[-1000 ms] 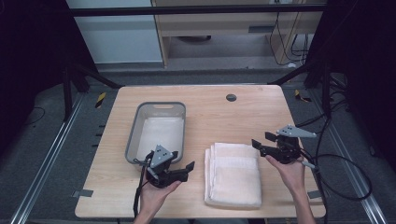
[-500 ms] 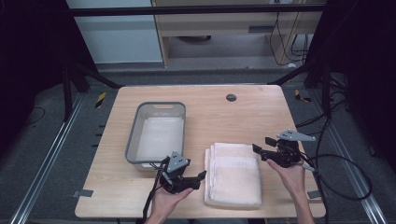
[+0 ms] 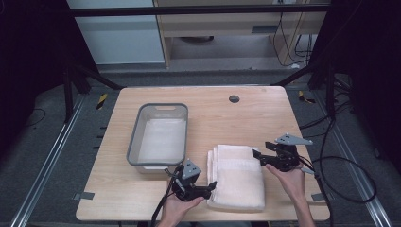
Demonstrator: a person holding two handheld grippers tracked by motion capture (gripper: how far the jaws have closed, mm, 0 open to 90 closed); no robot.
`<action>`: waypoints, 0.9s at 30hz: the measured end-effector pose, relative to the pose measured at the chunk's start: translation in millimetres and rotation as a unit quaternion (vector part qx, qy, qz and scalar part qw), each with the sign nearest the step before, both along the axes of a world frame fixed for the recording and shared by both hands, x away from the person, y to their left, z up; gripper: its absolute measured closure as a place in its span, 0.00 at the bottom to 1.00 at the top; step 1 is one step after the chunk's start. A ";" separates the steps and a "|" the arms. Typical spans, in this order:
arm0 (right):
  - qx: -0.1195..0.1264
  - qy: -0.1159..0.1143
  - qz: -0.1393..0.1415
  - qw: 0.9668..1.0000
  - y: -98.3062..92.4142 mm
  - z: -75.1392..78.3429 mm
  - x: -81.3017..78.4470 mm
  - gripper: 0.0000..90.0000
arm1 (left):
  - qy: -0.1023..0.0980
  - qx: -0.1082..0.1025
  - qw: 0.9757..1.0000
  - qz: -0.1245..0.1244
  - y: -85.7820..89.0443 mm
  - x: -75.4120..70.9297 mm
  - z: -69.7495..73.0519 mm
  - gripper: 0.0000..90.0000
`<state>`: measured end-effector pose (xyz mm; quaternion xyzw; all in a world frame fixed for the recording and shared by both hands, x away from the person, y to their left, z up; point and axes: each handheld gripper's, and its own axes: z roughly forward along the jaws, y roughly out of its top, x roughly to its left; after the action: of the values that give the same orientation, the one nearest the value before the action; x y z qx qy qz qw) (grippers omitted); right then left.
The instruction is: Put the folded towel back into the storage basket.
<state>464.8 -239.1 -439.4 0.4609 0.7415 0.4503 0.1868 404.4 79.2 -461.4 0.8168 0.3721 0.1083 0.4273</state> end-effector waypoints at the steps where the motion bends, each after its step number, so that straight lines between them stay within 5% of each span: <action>1: -0.003 0.003 0.005 1.000 2.8 -2.4 0.3 0.36 | 0.004 0.001 1.000 -0.003 -3.2 -0.6 -2.5 0.26; 16: -0.044 0.025 0.010 0.999 17.4 -23.6 6.1 0.39 | 0.024 0.024 0.999 -0.019 -20.1 -1.8 -21.5 0.21; 20: -0.034 0.038 0.004 0.999 14.2 -29.6 7.6 0.40 | 0.032 0.021 0.999 -0.017 -20.2 -1.2 -26.0 0.20; 27: -0.053 0.052 0.001 0.997 15.9 -37.2 8.8 0.40 | 0.046 0.018 0.999 -0.017 -20.6 0.3 -33.7 0.20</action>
<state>473.6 -223.2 -476.5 0.4722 0.7738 0.3858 0.1717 404.7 58.5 -495.0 0.8344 0.3759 0.0700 0.3971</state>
